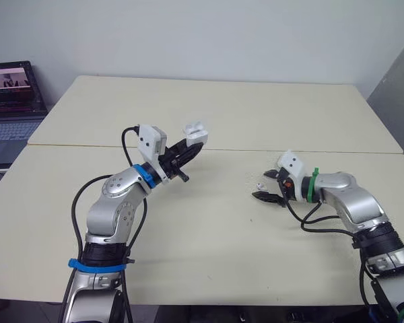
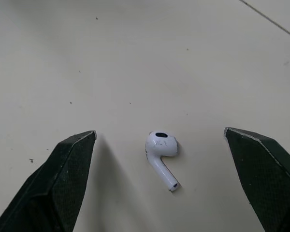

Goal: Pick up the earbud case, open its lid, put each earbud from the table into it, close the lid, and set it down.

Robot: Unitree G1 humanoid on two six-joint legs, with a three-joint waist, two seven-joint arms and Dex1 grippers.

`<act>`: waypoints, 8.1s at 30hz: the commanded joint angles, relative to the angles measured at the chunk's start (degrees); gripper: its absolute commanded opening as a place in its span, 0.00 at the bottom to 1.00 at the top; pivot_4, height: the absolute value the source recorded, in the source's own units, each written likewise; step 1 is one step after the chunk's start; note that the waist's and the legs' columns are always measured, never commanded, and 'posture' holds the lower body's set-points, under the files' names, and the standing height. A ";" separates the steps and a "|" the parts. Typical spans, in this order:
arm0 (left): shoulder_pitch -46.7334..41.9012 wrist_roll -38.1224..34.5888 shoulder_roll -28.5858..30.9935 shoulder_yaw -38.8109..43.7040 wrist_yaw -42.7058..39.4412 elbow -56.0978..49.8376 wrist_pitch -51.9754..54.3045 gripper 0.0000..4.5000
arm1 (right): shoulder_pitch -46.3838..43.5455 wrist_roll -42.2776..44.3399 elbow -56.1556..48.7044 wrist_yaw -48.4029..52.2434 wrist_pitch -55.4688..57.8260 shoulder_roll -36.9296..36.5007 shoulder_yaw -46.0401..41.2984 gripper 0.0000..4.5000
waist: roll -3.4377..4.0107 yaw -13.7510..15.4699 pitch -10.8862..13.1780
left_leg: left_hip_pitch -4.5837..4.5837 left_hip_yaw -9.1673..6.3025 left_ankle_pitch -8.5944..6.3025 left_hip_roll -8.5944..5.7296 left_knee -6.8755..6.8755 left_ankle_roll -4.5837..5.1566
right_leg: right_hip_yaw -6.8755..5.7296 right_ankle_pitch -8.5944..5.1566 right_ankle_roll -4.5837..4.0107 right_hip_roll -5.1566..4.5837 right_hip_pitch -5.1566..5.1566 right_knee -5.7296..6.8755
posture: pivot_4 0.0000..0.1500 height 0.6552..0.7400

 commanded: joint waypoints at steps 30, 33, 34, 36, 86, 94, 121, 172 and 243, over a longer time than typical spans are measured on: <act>2.81 -0.57 -3.22 -0.38 2.30 -3.09 -4.73 0.16 | 18.04 -8.17 -0.69 23.69 -21.42 -36.39 -5.19 0.09 | -0.01 0.97 0.01 | 0.40 0.19 0.01 -0.06 -0.02 0.02 | 0.14 -0.13 0.35 -0.05 0.31 -0.07 | 1.00 1.00; 3.06 -1.27 -3.69 -0.19 2.53 -3.62 -4.59 0.16 | 18.24 -11.58 6.43 23.49 -26.60 -38.27 -4.65 0.09 | -0.02 0.58 0.02 | 0.95 0.29 0.00 -0.06 -0.03 0.02 | 0.25 -0.17 0.38 -0.05 0.83 -0.09 | 1.00 1.00; 3.13 -1.62 -3.96 -0.17 2.72 -3.89 -4.34 0.16 | 18.44 -12.63 8.73 23.45 -28.14 -38.84 -4.42 0.09 | -0.02 0.40 0.01 | 0.95 0.30 0.01 -0.07 0.00 0.01 | 0.26 -0.16 0.40 -0.05 0.84 -0.09 | 1.00 1.00; 3.32 -1.86 -4.09 -0.69 2.58 -4.53 -4.05 0.16 | 18.94 -13.92 12.10 24.06 -30.51 -39.79 -4.14 0.09 | -0.02 0.36 0.01 | 0.99 0.30 0.01 -0.07 0.04 0.01 | 0.28 -0.14 0.44 -0.05 0.90 -0.08 | 1.00 1.00; 4.72 -2.22 -3.08 -1.69 2.42 -6.06 -2.85 0.16 | 21.68 -14.78 9.16 27.04 -23.69 -37.95 -8.09 0.46 | -0.02 0.15 0.01 | 0.99 0.24 0.01 -0.07 0.03 0.01 | 0.26 -0.13 0.45 -0.04 0.92 -0.08 | 1.00 1.00; 4.73 -2.21 -3.11 -1.95 2.52 -6.22 -2.78 0.16 | 21.10 -13.83 8.47 26.90 -23.47 -36.61 -8.69 0.09 | -0.04 0.08 0.00 | 1.00 0.26 0.01 -0.07 0.05 0.01 | 0.28 -0.12 0.46 -0.04 0.93 -0.08 | 1.00 1.00; -1.86 3.08 -9.18 -6.21 1.96 2.36 -11.61 0.16 | -10.25 25.93 -31.32 -31.87 32.21 33.52 -24.56 0.09 | 0.03 0.11 -0.01 | 0.58 0.03 0.07 -0.04 -0.14 -0.13 | 0.09 0.11 0.17 0.00 0.60 -0.13 | 1.00 1.00; -0.57 3.01 -8.32 -6.21 0.02 1.37 -10.58 0.16 | -9.21 32.27 -28.11 -30.46 22.97 24.57 -24.98 0.62 | 0.05 -0.27 0.01 | 0.50 0.09 0.07 0.00 -0.24 -0.12 | 0.13 -0.09 0.44 0.03 0.52 -0.31 | 1.00 1.00; -1.51 3.28 -8.75 -6.70 0.60 0.68 -9.78 0.16 | -3.51 -1.93 -28.59 -27.76 2.16 21.62 -0.47 0.58 | 0.05 -0.02 0.01 | -0.10 0.03 0.07 0.02 -0.19 -0.12 | 0.08 -0.05 0.33 0.04 -0.10 -0.23 | 1.00 1.00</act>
